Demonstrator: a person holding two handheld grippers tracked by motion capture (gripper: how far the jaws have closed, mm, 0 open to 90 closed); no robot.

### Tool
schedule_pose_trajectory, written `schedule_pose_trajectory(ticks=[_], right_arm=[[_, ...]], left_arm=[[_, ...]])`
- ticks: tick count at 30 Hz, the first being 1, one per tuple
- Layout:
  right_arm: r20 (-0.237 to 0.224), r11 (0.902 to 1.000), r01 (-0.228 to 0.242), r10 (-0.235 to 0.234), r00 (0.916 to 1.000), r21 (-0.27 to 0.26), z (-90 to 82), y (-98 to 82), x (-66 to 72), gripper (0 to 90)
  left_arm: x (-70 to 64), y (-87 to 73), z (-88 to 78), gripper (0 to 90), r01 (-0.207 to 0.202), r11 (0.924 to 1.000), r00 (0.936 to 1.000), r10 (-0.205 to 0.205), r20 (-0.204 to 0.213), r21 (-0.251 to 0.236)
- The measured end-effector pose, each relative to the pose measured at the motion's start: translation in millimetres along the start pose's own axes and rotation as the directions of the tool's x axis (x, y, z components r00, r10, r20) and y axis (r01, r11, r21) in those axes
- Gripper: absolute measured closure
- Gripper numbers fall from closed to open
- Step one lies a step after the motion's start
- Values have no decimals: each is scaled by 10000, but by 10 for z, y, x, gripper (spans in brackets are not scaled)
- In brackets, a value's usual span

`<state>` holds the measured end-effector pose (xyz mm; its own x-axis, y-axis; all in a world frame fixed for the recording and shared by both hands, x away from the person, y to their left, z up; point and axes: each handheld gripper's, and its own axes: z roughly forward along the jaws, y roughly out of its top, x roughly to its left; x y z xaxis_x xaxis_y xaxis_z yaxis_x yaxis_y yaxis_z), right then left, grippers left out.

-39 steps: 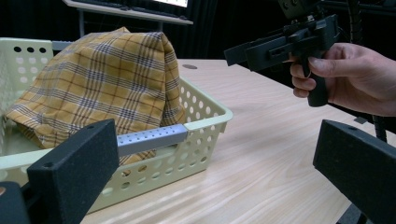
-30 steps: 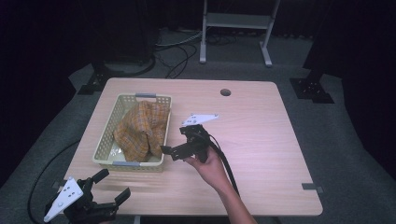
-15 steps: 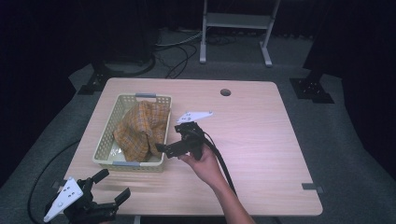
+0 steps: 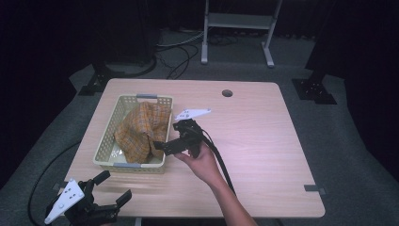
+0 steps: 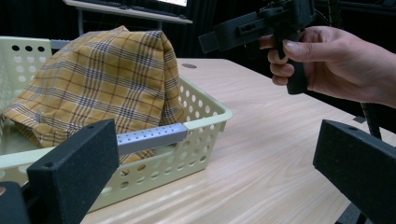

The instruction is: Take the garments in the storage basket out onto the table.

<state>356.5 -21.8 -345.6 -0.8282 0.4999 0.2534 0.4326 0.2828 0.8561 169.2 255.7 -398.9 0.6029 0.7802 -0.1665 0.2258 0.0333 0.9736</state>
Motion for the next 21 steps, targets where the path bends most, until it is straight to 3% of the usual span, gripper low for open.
schedule_pose_trajectory(ticks=[21], right_arm=[[-64,9996,292,-292,9996,49,163,180,26,3]], left_arm=[[6,-1,0,2,-31,10000,10000,31,17,6]])
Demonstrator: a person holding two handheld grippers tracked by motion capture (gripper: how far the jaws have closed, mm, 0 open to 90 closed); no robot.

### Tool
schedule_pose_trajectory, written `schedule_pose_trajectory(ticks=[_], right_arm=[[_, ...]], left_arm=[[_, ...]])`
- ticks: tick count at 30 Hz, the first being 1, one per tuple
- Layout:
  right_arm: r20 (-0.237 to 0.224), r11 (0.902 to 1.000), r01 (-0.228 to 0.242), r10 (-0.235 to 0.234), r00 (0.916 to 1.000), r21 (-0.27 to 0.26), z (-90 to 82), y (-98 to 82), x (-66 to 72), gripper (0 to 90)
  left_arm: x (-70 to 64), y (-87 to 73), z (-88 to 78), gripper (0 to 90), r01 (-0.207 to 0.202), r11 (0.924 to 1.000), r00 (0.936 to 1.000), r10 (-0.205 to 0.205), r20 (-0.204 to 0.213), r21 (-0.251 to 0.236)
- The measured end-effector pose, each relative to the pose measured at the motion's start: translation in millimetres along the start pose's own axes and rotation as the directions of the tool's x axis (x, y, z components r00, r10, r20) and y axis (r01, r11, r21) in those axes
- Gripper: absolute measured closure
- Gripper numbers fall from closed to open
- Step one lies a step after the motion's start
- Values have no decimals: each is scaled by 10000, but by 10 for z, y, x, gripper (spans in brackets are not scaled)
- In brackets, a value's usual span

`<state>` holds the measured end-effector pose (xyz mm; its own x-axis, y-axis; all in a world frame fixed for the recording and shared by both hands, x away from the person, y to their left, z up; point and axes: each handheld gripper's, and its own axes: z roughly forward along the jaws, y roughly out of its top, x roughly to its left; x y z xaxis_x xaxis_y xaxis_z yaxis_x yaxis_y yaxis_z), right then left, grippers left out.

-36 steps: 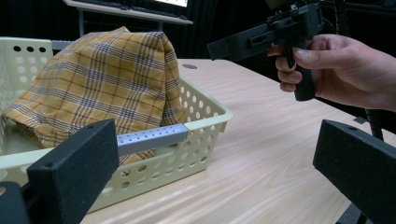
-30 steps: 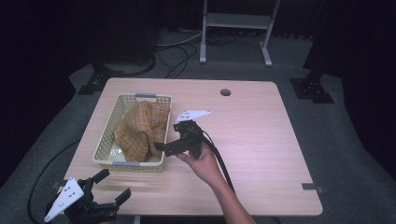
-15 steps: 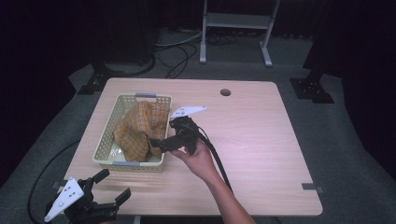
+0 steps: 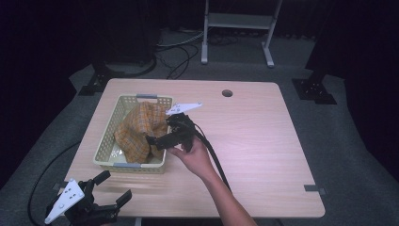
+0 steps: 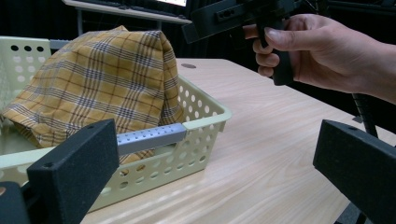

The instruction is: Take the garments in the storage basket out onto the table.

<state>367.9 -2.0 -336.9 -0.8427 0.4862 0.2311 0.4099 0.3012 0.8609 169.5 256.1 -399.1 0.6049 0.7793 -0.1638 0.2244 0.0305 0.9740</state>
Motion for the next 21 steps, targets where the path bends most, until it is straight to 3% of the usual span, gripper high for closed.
schedule_pose_trajectory(ticks=[21], right_arm=[[-210,9996,-29,35,9998,280,219,93,17,3]], left_arm=[[4,0,-4,2,0,10000,10000,0,6,-19]])
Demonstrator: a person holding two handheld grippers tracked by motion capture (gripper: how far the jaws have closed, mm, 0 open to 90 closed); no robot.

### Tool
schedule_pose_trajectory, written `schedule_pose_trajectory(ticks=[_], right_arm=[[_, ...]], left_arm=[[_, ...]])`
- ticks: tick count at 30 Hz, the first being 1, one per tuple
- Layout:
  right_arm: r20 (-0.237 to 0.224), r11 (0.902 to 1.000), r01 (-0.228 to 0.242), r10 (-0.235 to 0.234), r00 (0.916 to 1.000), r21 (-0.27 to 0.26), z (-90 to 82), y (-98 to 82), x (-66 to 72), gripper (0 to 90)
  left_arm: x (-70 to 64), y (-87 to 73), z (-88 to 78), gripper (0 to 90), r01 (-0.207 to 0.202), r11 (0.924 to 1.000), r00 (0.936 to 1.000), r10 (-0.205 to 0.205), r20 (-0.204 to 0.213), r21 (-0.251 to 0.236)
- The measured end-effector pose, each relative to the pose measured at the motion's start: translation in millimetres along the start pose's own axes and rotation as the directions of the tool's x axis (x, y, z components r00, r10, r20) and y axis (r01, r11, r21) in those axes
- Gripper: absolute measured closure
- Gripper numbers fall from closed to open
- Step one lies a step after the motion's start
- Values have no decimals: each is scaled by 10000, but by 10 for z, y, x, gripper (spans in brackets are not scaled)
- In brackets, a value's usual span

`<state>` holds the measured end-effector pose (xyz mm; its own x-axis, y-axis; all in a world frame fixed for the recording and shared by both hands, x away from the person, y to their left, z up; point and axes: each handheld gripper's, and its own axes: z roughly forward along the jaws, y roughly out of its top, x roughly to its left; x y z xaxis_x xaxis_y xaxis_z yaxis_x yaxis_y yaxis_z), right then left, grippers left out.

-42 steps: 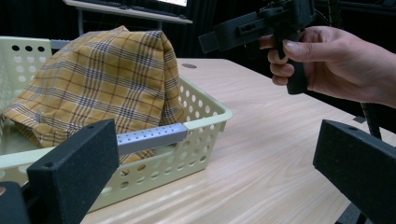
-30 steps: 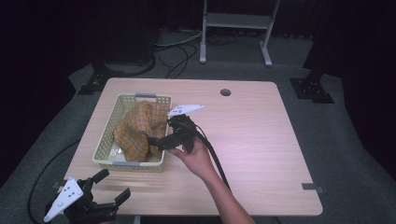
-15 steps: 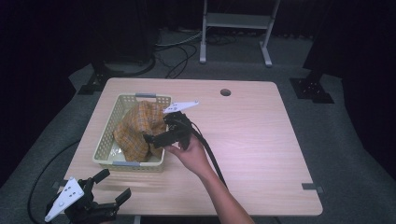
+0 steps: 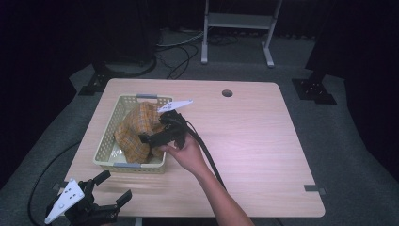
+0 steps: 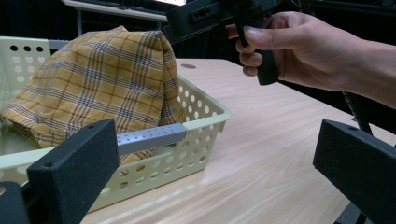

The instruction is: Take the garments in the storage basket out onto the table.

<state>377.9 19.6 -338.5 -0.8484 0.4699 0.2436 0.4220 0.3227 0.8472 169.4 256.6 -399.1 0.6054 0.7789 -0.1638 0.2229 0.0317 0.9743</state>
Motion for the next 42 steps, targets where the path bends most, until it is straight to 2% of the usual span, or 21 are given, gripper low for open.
schedule_pose_trajectory(ticks=[17,42], right_arm=[[-31,9995,180,-179,9998,265,153,64,39,3],[99,9987,67,-72,9999,513,328,45,39,3]], left_arm=[[12,3,-11,2,21,10000,10000,-21,-17,-45],[2,4,-9,2,17,10000,10000,-17,42,-55]])
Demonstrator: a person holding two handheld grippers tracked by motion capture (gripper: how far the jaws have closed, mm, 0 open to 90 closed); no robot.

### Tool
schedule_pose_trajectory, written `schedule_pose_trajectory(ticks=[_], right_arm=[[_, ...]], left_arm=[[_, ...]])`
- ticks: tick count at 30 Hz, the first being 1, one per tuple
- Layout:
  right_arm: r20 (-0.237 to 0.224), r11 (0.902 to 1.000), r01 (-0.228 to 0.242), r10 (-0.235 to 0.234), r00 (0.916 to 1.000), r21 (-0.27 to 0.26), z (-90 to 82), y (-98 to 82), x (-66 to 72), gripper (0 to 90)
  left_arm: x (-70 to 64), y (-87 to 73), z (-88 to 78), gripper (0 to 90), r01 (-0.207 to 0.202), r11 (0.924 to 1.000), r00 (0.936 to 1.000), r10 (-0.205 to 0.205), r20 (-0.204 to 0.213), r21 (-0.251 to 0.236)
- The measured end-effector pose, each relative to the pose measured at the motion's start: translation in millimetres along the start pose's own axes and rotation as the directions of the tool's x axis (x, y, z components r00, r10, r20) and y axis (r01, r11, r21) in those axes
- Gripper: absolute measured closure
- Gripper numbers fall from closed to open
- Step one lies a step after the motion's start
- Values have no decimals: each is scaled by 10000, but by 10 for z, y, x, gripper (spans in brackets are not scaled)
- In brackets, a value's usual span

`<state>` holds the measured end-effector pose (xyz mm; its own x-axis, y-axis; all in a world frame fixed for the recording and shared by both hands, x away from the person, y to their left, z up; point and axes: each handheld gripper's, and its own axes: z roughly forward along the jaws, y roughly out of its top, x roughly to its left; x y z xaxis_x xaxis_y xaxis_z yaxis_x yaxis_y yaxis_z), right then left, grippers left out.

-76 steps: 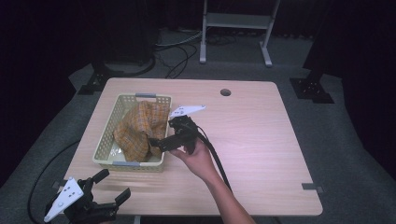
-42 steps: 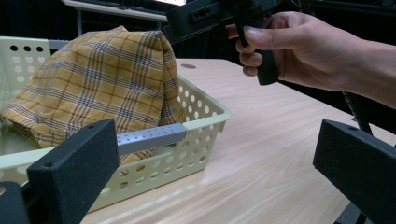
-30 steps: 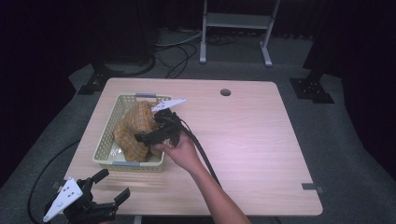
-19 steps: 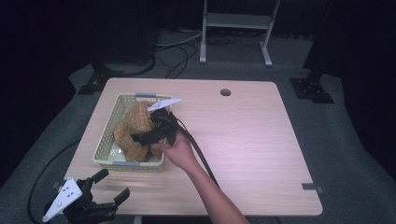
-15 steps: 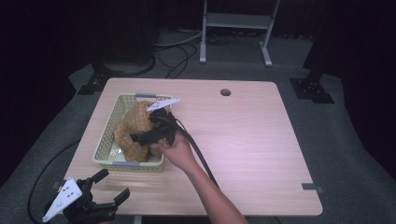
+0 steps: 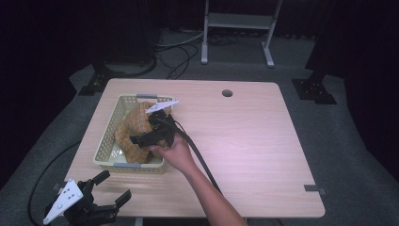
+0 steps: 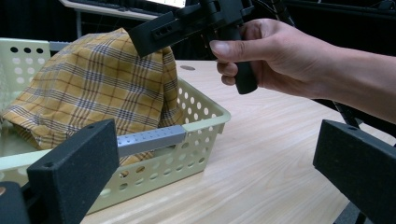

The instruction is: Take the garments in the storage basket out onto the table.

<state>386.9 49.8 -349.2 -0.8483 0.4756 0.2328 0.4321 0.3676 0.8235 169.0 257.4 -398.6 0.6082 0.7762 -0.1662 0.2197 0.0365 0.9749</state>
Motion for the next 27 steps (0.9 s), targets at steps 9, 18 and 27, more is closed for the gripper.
schedule_pose_trajectory(ticks=[9,18,27], right_arm=[[219,9998,57,-61,9997,179,49,-20,3,42],[488,9994,-19,2,9988,343,81,-36,-20,73],[644,9989,95,-125,9978,459,103,-52,-19,187]], left_arm=[[-3,2,-2,2,5,10000,10000,-5,13,-10],[-3,4,-3,2,8,10000,10000,-8,12,-34],[-2,4,-5,2,18,10000,10000,-18,9,-49]])
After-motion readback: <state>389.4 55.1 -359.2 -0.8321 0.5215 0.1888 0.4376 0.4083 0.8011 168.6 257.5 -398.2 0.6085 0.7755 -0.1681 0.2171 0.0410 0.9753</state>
